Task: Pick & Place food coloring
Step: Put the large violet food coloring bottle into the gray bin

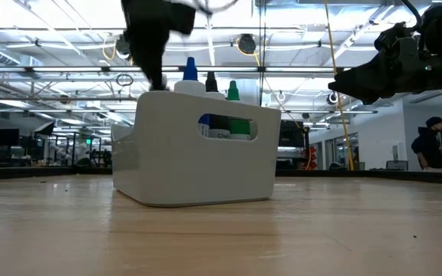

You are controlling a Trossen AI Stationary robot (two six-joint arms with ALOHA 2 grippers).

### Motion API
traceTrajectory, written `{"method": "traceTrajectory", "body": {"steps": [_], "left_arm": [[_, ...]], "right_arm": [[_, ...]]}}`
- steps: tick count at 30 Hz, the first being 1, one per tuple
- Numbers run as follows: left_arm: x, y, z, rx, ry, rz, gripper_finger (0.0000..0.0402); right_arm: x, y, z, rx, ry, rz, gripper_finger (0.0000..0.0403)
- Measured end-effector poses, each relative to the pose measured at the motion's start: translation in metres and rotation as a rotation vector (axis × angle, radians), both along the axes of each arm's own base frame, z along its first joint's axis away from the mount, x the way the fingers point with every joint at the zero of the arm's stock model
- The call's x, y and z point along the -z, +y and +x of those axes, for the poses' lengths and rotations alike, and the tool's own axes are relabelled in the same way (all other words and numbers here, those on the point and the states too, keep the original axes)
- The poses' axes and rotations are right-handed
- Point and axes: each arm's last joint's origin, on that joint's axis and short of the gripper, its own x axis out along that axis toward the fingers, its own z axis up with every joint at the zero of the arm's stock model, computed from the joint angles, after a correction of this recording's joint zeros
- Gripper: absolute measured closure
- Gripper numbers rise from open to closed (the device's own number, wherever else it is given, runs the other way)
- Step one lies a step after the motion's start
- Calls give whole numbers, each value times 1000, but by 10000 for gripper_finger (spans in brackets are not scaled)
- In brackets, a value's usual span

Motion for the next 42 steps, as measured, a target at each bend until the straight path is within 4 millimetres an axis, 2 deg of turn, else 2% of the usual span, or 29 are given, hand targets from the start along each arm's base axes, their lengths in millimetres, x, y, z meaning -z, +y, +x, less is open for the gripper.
{"method": "traceTrajectory", "body": {"steps": [4, 9, 16, 21, 26, 32, 42], "left_arm": [[-19, -33, 3, 155, -56, 42, 282], [-25, -71, 3, 297, -120, 70, 282], [-36, -106, 9, 452, -271, 51, 283], [-45, -108, 6, 399, -286, 44, 283], [-40, -100, -8, 191, -147, 90, 282], [-23, -96, -16, 20, -51, 45, 282], [6, -93, -13, -13, -18, -54, 282]], "right_arm": [[0, 0, 0, 0, 0, 0, 206], [0, 0, 0, 0, 0, 0, 206], [0, 0, 0, 0, 0, 0, 206], [0, 0, 0, 0, 0, 0, 206], [0, 0, 0, 0, 0, 0, 206], [0, 0, 0, 0, 0, 0, 206], [0, 0, 0, 0, 0, 0, 206]]}}
